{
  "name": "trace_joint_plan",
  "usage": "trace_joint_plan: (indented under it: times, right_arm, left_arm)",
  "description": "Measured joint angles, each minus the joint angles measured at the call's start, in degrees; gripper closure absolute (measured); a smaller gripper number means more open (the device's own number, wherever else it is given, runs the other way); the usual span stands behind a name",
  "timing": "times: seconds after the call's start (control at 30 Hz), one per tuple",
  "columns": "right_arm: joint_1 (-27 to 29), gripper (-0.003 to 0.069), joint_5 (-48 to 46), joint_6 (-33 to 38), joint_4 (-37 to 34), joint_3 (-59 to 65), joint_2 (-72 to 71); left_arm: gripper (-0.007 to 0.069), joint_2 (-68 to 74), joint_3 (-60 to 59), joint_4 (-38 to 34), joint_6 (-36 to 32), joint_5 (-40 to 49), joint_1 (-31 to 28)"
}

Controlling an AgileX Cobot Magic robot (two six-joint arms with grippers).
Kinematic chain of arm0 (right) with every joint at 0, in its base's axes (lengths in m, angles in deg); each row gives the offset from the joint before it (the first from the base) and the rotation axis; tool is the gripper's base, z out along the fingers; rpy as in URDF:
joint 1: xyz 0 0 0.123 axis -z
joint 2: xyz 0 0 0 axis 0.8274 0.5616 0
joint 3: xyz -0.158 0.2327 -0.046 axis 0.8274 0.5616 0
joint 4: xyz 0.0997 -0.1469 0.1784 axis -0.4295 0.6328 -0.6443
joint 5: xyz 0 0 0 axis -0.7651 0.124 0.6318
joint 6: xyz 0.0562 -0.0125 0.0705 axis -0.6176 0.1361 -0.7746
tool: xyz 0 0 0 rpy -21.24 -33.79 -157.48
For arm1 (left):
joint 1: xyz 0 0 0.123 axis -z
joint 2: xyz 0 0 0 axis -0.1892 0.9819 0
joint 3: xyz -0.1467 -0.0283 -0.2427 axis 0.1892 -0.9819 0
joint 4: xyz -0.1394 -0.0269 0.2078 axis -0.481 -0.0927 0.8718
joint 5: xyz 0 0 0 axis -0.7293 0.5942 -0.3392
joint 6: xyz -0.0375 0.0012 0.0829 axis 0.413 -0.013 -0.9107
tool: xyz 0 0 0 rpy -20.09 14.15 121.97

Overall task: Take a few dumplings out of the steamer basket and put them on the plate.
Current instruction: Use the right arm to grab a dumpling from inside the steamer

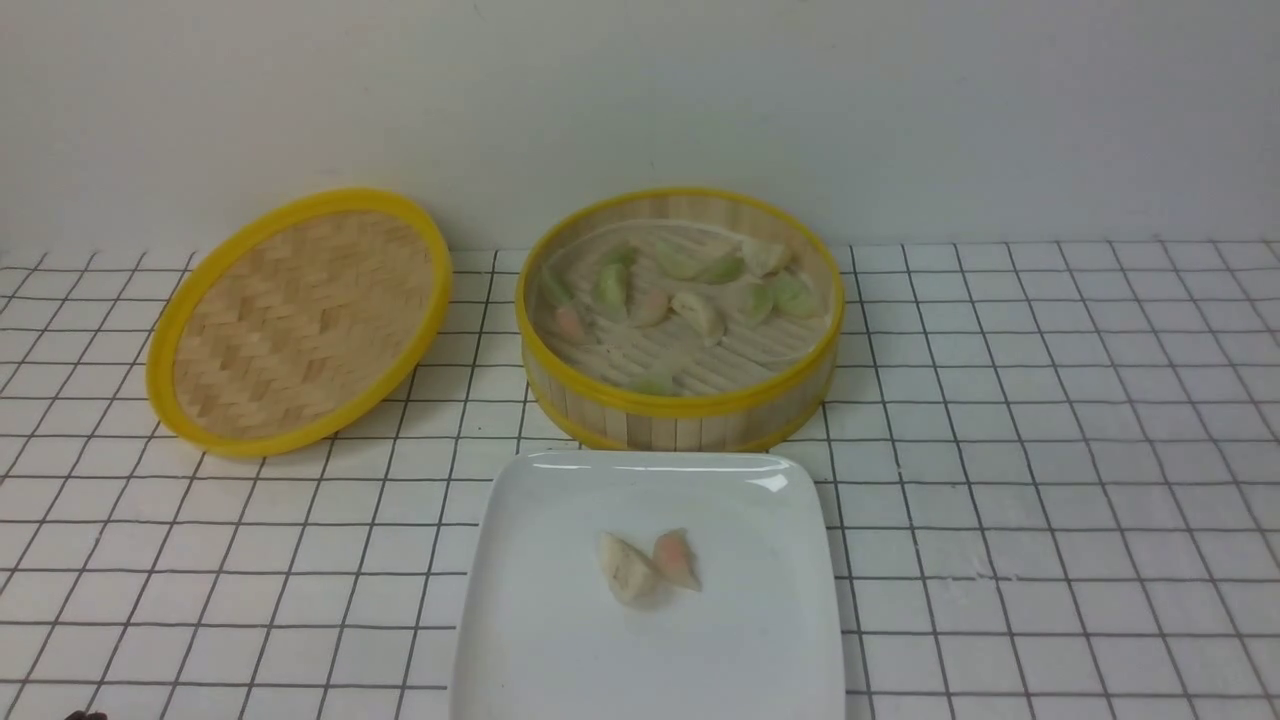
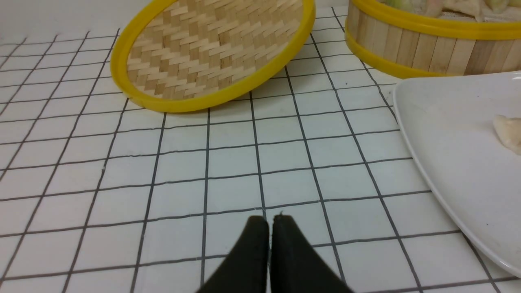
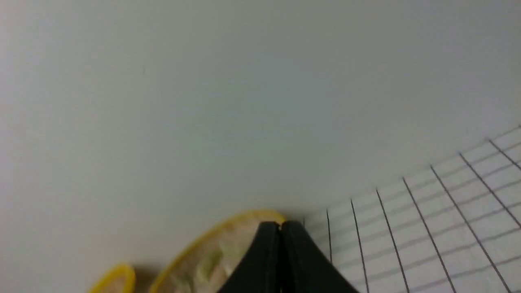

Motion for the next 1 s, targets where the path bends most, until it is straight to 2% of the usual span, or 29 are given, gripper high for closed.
trace_joint_plan:
  times: [0.17, 0.27, 0.3, 0.33, 0.37, 0.43, 0.53, 0.63, 0.67, 0.73, 1.0]
  right_arm:
    - [0.00, 0.0672, -25.72, 5.10, 7.19, -26.39, 32.30]
    - [-0.12, 0.0672, -35.88, 5.47, 8.44, -36.67, 45.86]
    - [-0.93, 0.0672, -42.90, 4.76, 9.10, -44.94, 55.23]
    - [-2.10, 0.0672, -45.89, 3.81, 10.11, -51.04, 60.80]
    - [-2.10, 0.0672, -46.18, 3.58, 10.32, -52.04, 61.87]
    - [-5.96, 0.0671, -47.54, -0.08, 14.55, -63.29, 74.11]
    - [-12.03, 0.0671, -48.34, -4.50, 20.45, -76.35, 84.83]
    - [-16.42, 0.0669, -48.88, -6.58, 24.35, -87.30, 91.94]
    - [-16.99, 0.0669, -48.94, -6.66, 24.62, -87.30, 93.00]
    - [-20.10, 0.0668, -49.04, -7.64, 28.28, -98.46, 99.96]
    - [-23.94, 0.0629, -49.53, -7.64, 37.62, -114.92, 114.42]
  left_arm:
    - [0.0631, 0.00, 0.00, 0.00, 0.00, 0.04, 0.00]
    - [0.0631, 0.00, 0.00, 0.00, 0.00, 0.04, 0.00]
    - [0.0631, 0.00, 0.00, 0.00, 0.00, 0.04, 0.00]
    - [0.0631, 0.00, 0.00, 0.00, 0.00, 0.04, 0.00]
    - [0.0631, 0.00, 0.00, 0.00, 0.00, 0.04, 0.00]
    - [0.0631, 0.00, 0.00, 0.00, 0.00, 0.04, 0.00]
    - [0.0631, 0.00, 0.00, 0.00, 0.00, 0.04, 0.00]
    - [0.0631, 0.00, 0.00, 0.00, 0.00, 0.04, 0.00]
    - [0.0631, 0.00, 0.00, -0.05, 0.00, 0.04, 0.00]
    - [0.0631, 0.00, 0.00, -0.02, 0.00, 0.04, 0.00]
    - [0.0631, 0.00, 0.00, -0.02, 0.00, 0.04, 0.00]
